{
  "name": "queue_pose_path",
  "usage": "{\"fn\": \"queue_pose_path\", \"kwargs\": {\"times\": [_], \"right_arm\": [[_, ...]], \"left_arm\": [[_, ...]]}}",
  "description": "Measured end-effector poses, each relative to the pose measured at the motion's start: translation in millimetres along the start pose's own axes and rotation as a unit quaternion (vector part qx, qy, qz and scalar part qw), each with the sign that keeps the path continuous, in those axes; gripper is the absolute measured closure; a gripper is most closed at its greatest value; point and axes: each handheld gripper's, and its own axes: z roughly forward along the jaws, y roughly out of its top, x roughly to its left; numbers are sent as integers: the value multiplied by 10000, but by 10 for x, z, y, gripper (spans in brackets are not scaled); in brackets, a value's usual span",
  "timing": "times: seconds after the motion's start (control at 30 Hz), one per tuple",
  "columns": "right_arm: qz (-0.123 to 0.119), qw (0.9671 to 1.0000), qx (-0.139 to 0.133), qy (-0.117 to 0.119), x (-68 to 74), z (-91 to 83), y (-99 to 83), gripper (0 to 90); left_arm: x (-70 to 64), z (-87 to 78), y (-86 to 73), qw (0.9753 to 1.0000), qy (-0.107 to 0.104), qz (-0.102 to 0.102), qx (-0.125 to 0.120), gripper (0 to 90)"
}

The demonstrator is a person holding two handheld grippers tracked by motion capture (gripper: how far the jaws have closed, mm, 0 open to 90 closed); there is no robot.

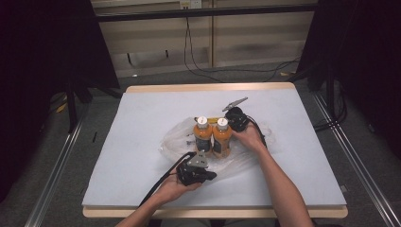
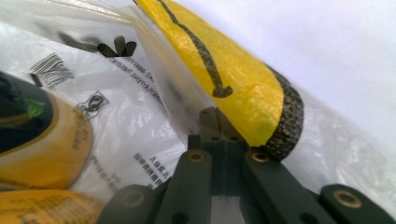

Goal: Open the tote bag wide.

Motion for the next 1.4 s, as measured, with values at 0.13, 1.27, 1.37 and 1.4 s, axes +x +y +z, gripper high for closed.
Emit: {"fn": "queue_pose_path", "kwargs": {"times": [0.13,1.27,1.37,1.4], "right_arm": [[-43,10000,0,-64,-38,29,42,900],[99,9974,14,-708,-257,265,346,900],[163,9974,0,-698,-270,275,357,900],[142,9974,-17,-701,-276,281,361,900]], "left_arm": [[-11,-12,2,9999,-85,-39,65,900],[-137,-27,42,9990,-264,205,288,900],[-90,-7,44,9995,-234,108,203,900],[-81,1,42,9996,-229,68,157,900]]}}
